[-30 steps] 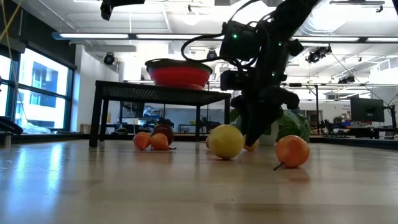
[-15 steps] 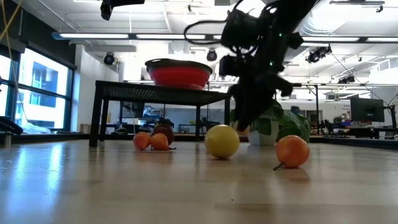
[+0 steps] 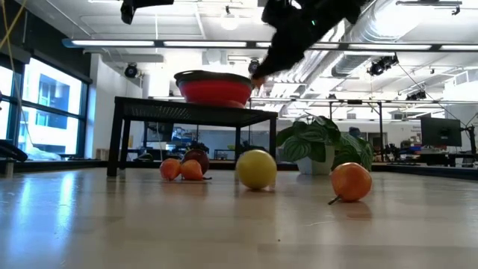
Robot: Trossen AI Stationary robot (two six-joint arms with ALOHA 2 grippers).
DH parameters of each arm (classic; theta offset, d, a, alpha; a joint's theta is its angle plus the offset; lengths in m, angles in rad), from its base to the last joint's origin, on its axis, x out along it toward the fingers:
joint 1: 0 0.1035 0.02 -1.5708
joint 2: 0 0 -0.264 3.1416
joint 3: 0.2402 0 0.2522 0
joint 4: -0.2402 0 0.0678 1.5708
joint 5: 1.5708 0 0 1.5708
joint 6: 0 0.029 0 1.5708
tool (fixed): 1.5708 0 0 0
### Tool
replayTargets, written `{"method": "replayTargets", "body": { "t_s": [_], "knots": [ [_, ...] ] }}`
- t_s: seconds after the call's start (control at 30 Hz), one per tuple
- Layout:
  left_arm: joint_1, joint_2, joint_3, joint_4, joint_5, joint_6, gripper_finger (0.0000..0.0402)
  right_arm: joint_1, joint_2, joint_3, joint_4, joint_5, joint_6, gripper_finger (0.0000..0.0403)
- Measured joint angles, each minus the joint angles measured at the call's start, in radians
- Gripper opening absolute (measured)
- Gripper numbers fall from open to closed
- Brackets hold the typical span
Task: Pick & Place Fruit
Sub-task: Put the orange pear into the red basket on the shelf
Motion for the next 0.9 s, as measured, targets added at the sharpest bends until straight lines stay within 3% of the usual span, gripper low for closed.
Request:
{"method": "replayTargets", "body": {
  "t_s": [0.6,0.9],
  "knots": [
    [0.0,0.0,0.0,-0.002,0.0,-0.001,0.0,-0.112,-0.02,0.203,0.155,-0.006,-0.044,0.0111],
    [0.0,0.0,0.0,-0.002,-0.015,-0.001,0.0,-0.17,0.047,0.3,0.162,-0.037,-0.019,0.0111]
  ]
}}
